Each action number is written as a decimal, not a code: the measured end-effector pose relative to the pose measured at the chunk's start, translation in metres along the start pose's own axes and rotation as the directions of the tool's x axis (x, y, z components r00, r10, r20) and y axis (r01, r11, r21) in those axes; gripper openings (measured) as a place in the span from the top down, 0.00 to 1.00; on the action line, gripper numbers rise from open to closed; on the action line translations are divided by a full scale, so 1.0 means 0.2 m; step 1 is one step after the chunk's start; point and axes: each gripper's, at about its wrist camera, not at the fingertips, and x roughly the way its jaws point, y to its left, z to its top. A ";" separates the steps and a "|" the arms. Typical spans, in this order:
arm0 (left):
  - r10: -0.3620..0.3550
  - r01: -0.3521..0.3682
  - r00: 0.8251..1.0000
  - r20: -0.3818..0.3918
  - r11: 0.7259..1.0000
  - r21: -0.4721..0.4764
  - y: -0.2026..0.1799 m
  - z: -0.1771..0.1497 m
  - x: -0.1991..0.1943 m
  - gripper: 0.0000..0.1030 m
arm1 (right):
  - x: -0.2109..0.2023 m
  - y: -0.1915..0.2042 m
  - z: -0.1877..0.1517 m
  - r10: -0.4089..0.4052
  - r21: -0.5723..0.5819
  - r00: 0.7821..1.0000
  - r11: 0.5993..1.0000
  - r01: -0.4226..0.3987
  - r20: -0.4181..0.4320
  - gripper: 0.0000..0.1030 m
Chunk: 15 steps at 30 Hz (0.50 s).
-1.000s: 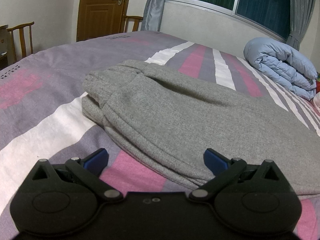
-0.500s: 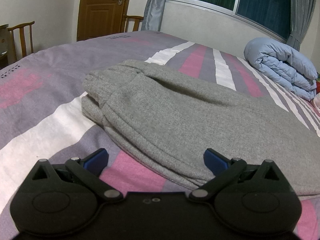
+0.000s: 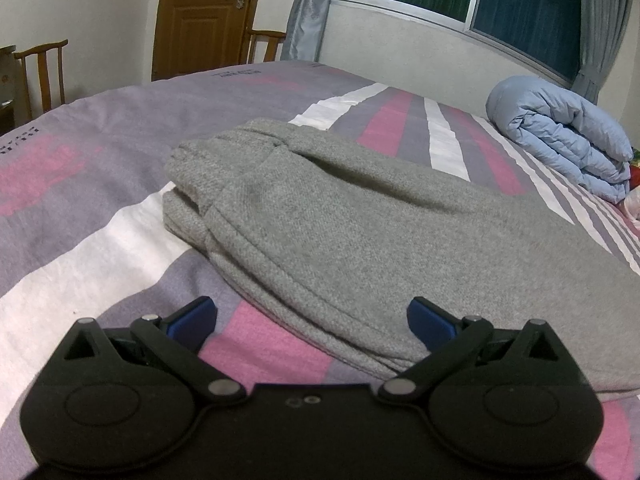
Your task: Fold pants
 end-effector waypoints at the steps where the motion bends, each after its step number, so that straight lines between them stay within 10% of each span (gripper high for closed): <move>1: 0.001 -0.001 1.000 0.000 1.000 0.000 0.00 0.00 0.00 0.06 | 0.04 -0.03 -0.01 -0.030 0.008 0.999 1.000 0.030 -0.012 0.95; 11: -0.008 0.008 1.000 0.013 1.000 -0.006 0.02 0.03 -0.05 0.10 | -0.14 0.06 -0.18 -0.091 -0.020 0.989 0.995 0.094 0.112 0.82; 15: 0.014 -0.010 0.994 0.112 0.999 -0.032 0.06 0.05 -0.18 0.13 | -0.29 0.17 -0.38 -0.046 -0.033 0.983 0.998 0.052 0.179 0.46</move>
